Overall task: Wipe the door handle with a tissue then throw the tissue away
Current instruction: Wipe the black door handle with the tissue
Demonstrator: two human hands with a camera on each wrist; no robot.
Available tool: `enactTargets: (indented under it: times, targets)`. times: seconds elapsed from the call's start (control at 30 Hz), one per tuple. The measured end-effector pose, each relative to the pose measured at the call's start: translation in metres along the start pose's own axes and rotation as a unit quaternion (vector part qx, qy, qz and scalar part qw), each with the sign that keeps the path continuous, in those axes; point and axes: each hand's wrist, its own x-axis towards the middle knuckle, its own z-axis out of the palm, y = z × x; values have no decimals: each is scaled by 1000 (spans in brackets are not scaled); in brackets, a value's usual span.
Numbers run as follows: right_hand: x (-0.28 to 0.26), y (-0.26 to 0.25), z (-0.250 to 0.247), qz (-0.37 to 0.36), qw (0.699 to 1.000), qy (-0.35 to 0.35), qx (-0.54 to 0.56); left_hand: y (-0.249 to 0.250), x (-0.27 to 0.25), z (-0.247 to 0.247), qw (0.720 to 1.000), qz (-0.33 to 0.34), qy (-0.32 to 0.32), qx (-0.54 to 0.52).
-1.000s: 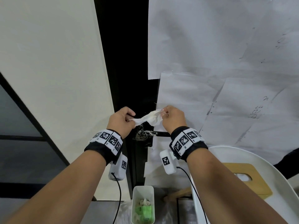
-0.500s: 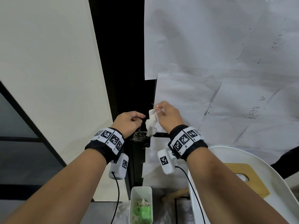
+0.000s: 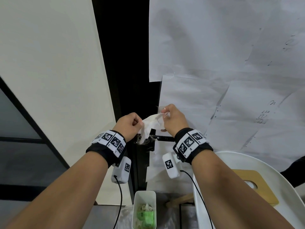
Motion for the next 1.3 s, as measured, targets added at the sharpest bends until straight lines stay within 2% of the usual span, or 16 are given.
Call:
enactTargets:
  times: [0.2, 0.4, 0.5, 0.6, 0.8, 1.03, 1.3]
  targets:
    - [1, 2, 2, -18, 1000, 8, -15, -4, -1, -2, 1000, 10, -2, -25]
    - [2, 1, 2, 17, 1000, -4, -17, 2, -2, -2, 996, -49, -21, -78]
    - [1, 2, 5, 4, 999, -15, -49, 2, -5, -3, 998, -41, -49, -14]
    - [-2, 2, 6, -13, 998, -17, -61, 1, -7, -2, 999, -7, -43, 31]
    - [0, 9, 5, -42, 994, -14, -103, -3, -8, -7, 1000, 27, -14, -4]
    - [-3, 10, 4, -36, 995, -4, -94, 3, -10, -8, 993, -33, -24, -113]
    - [-6, 13, 1, -14, 994, -10, -107, 1, -8, -11, 977, -114, 39, -176]
